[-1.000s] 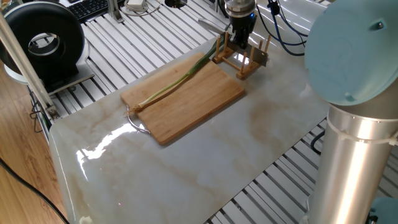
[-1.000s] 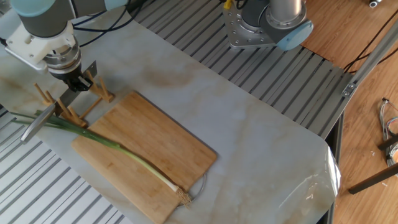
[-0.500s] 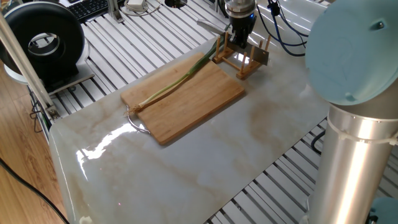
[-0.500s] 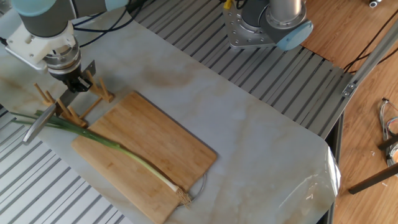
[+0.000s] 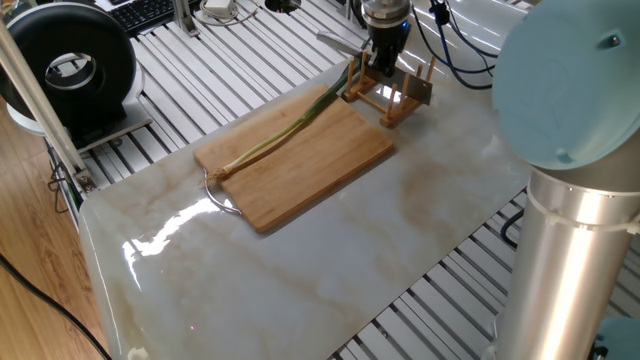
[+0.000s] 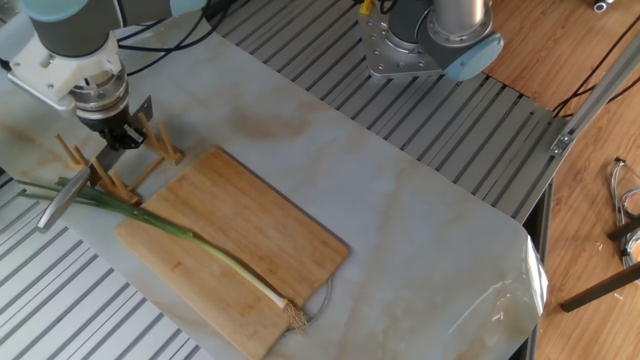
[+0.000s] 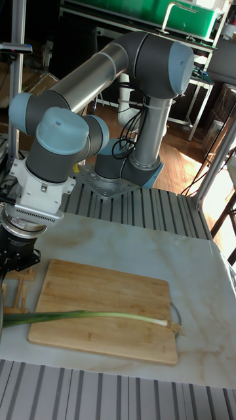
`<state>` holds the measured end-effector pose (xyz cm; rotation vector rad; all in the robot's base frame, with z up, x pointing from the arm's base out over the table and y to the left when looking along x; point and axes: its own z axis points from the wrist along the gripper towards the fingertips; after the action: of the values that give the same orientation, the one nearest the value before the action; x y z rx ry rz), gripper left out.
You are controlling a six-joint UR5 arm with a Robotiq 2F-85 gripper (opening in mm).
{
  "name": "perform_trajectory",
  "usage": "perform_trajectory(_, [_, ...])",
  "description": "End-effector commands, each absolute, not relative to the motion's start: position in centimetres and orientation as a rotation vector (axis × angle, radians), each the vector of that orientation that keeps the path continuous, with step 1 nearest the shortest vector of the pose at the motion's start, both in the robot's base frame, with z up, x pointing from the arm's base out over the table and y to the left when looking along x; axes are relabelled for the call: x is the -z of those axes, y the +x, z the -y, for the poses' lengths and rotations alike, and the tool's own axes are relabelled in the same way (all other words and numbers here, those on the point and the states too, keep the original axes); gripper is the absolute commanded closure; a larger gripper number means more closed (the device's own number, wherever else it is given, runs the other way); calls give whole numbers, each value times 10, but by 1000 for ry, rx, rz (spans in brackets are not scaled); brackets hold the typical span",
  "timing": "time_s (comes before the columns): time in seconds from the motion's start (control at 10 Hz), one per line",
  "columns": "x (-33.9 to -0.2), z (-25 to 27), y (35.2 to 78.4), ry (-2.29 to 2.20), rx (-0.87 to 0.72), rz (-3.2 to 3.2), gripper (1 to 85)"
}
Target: Chop the green garlic
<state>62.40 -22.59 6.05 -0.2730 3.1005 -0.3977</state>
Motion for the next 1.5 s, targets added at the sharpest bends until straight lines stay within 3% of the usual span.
perform_trajectory(0.0, [-60,226,626,-286,385,-3094,713])
perform_trajectory(0.7, [-59,225,630,-345,382,-3079,730])
perform_trajectory(0.9, [-60,227,629,-331,389,-3080,780])
perform_trajectory(1.0, [-61,227,628,-309,388,-3084,843])
perform_trajectory(1.4, [-68,222,627,-281,295,-3091,843])
